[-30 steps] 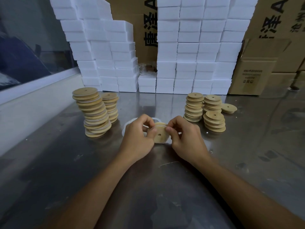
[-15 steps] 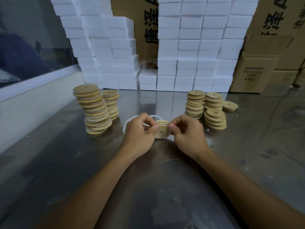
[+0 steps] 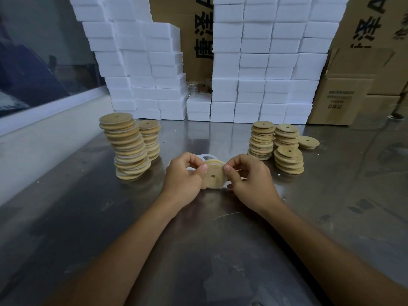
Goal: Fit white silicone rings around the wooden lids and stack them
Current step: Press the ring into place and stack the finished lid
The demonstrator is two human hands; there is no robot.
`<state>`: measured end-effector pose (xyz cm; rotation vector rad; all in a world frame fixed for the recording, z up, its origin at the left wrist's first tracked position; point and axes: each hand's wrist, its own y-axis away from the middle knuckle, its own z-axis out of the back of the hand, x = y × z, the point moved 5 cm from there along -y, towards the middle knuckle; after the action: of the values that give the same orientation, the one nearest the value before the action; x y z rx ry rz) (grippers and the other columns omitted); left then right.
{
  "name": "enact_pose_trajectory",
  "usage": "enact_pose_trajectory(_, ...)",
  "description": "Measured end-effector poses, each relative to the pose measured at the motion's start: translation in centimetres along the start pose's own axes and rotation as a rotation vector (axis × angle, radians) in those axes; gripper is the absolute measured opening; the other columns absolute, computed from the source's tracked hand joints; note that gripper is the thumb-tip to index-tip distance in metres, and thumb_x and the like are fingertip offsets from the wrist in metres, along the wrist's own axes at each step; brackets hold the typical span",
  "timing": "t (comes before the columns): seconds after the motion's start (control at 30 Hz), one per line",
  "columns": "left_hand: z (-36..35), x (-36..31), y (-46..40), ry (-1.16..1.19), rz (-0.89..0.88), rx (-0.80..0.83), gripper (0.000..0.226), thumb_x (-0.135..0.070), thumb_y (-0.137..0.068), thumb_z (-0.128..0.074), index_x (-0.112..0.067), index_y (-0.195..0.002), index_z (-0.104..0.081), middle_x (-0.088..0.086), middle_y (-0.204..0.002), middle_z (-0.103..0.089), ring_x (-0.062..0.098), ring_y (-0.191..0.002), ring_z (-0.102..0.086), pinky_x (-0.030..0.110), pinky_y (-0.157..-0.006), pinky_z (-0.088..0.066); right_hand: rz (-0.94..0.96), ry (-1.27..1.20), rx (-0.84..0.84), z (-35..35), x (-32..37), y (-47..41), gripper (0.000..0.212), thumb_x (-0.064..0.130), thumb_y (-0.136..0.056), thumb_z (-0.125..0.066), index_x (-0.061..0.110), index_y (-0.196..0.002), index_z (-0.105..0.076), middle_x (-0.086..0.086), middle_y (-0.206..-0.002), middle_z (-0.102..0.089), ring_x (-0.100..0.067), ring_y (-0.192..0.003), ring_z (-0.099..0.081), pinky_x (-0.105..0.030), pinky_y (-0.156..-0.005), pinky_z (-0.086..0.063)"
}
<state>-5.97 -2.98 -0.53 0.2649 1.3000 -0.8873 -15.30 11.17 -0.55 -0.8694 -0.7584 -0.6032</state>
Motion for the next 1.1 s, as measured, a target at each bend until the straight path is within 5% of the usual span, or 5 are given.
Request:
enact_pose_trajectory(0.3, -0.3, 1.0, -0.3, 0.203, 0.117, 0.043, 0.017, -0.005, -0.092, -0.063, -0.011, -0.076, -0.058, 0.005, -0.092, -0.062, 0.028, -0.080, -0.070, 0.026, -0.055, -0.058, -0.061, -0.052, 0.031, -0.1, -0.5, -0.1, 0.012, 0.014, -0.091, -0.068, 0.018, -0.080, -0.065, -0.001, -0.080, -0.072, -0.021, -0.077, -0.071, -0.048, -0.074, -0.059)
enact_pose_trajectory(0.5, 0.0, 0.0, -0.2, -0.122, -0.166, 0.007, 0.027, -0.007, -0.087, -0.067, -0.027, -0.074, -0.055, -0.002, -0.085, -0.065, 0.020, -0.078, -0.067, 0.045, -0.061, -0.059, 0.061, 0.073, -0.037, 0.3, 0.3, 0.2, 0.015, 0.009, -0.088, -0.068, 0.018, -0.077, -0.062, 0.011, -0.072, -0.066, -0.009, -0.071, -0.065, -0.036, -0.069, -0.057)
enact_pose_trajectory(0.63, -0.1, -0.9, 0.4, -0.267, -0.290, 0.020, 0.031, -0.013, -0.085, -0.070, -0.033, -0.072, -0.049, -0.008, -0.085, -0.065, 0.010, -0.081, -0.064, 0.010, -0.062, -0.046, 0.177, 0.166, -0.035, 0.6, 0.9, 0.2, 0.007, 0.008, -0.088, -0.066, 0.012, -0.084, -0.063, 0.009, -0.076, -0.066, -0.011, -0.076, -0.063, -0.038, -0.070, -0.054)
enact_pose_trajectory(0.73, -0.3, -1.4, 0.8, -0.281, -0.321, 0.035, 0.031, -0.014, -0.087, -0.069, -0.033, -0.074, -0.048, -0.008, -0.087, -0.065, 0.007, -0.083, -0.063, 0.005, -0.064, -0.043, 0.251, 0.226, -0.015, 0.5, 1.4, 0.2, 0.003, 0.008, -0.089, -0.065, 0.010, -0.088, -0.062, 0.003, -0.082, -0.068, -0.020, -0.080, -0.064, -0.047, -0.069, -0.054)
enact_pose_trajectory(1.1, -0.8, -1.1, 0.6, -0.231, -0.264, 0.056, 0.031, -0.010, -0.089, -0.066, -0.031, -0.073, -0.050, -0.010, -0.087, -0.063, 0.012, -0.087, -0.064, 0.031, -0.067, -0.057, 0.119, 0.097, -0.033, 0.0, 1.1, 0.5, 0.013, 0.003, -0.091, -0.061, 0.014, -0.084, -0.060, 0.003, -0.079, -0.066, -0.016, -0.079, -0.064, -0.040, -0.074, -0.053)
